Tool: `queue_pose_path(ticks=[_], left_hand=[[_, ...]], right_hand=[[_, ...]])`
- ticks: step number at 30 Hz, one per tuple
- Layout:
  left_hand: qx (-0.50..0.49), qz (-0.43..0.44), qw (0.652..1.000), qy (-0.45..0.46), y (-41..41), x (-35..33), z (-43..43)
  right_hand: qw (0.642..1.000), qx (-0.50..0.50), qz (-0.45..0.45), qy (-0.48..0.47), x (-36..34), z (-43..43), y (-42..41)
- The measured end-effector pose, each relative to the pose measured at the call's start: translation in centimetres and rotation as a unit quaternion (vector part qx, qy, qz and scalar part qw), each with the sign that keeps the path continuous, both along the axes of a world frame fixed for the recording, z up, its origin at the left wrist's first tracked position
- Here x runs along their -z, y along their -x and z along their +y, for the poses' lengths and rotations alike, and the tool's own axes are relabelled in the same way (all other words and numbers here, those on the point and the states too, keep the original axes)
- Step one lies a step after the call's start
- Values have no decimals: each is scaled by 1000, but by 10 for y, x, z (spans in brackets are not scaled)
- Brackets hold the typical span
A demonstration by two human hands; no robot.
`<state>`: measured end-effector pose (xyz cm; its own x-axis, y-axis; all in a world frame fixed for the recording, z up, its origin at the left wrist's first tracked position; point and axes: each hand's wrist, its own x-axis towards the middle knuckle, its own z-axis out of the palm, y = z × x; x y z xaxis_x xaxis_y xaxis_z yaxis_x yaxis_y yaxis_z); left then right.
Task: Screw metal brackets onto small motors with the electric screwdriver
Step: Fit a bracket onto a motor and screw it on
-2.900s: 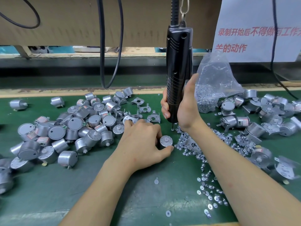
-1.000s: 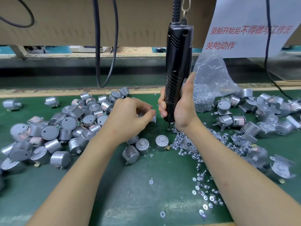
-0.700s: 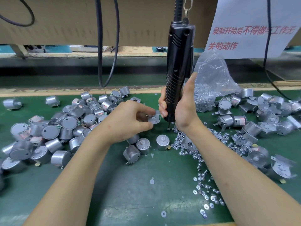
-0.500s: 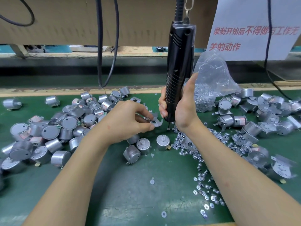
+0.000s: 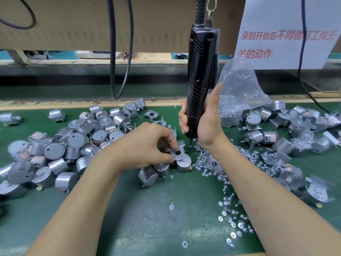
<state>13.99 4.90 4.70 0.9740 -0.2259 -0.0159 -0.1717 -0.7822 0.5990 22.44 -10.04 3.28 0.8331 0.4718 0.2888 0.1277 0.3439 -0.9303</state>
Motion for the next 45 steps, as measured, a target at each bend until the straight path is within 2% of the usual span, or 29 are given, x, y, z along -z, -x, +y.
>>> queue_pose_path(ticks=[5, 14, 27, 39, 45], left_hand=[[-18, -3, 1000, 23, 1, -3, 1], [19, -37, 996, -76, 0, 4, -15], [27, -112, 989, -95, -4, 10, -15], [19, -73, 996, -43, -1, 5, -12], [13, -68, 996, -64, -1, 5, -12]], right_hand=[[1000, 9, 16, -1, 1, 0, -2], [1000, 3, 6, -6, -1, 0, 0], [998, 50, -22, -43, -18, -4, 8], [996, 60, -51, -30, -36, -9, 20], [997, 65, -35, -28, -39, -8, 21]])
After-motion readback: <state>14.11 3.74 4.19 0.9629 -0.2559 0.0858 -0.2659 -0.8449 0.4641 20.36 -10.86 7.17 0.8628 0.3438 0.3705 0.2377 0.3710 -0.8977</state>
